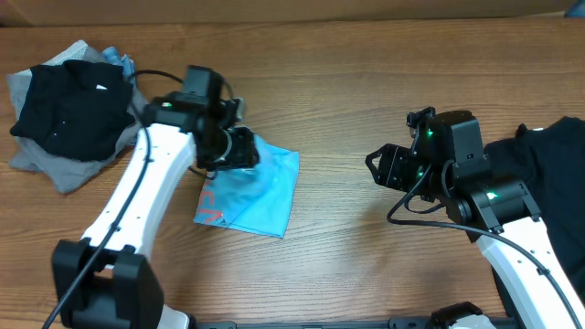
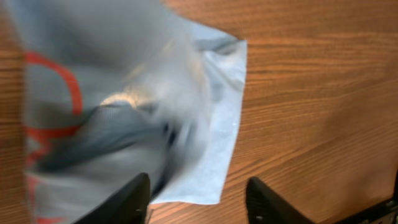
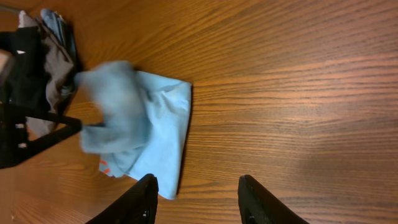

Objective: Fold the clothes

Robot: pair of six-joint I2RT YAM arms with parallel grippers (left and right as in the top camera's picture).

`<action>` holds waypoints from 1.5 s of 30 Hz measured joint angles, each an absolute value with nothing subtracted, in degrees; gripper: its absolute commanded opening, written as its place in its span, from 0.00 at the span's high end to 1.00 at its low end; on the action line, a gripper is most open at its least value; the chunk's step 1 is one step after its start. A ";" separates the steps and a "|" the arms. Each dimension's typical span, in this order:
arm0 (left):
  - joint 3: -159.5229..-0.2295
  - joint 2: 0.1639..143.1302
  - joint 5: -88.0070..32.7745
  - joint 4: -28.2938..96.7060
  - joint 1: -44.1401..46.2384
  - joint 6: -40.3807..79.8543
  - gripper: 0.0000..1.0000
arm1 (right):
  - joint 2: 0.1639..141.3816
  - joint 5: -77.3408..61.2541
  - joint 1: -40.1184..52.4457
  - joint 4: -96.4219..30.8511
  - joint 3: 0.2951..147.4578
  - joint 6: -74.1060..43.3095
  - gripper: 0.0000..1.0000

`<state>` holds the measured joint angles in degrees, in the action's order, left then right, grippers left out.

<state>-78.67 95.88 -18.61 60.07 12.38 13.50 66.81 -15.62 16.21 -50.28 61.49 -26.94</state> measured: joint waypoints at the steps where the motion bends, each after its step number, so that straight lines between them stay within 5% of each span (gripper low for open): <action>1: -78.67 96.47 -18.39 59.90 13.28 13.67 0.49 | 66.81 -15.62 16.21 -50.59 61.49 -26.94 0.55; 5: -78.52 97.56 -18.35 60.05 14.81 14.72 0.55 | 66.81 -15.62 16.21 -50.76 61.49 -26.50 0.54; 9: -79.64 97.56 -17.28 64.51 13.98 14.70 0.49 | 66.81 -15.59 16.21 -50.78 61.49 -25.96 0.51; 12: -82.11 97.56 -14.72 68.03 11.60 14.59 0.65 | 66.81 -15.62 16.21 -50.54 61.49 -25.65 0.48; 16: -82.85 97.56 -10.04 69.93 8.32 13.37 0.71 | 66.81 -15.62 16.21 -50.09 61.49 -25.47 0.47; 21: -77.73 97.56 -5.54 63.02 7.57 13.26 0.96 | 66.81 -15.62 16.21 -50.06 61.49 -25.45 0.47; 28: -65.65 97.80 -9.93 50.63 8.67 13.06 0.96 | 66.81 -15.64 16.21 -50.17 61.49 -25.45 0.47; 37: -63.05 97.71 -24.67 52.45 20.75 11.81 0.96 | 66.81 -15.64 16.21 -50.17 61.49 -25.45 0.47; 45: -70.04 93.95 -17.96 62.26 22.63 12.91 0.89 | 66.81 -15.59 16.21 -50.17 61.49 -25.43 0.47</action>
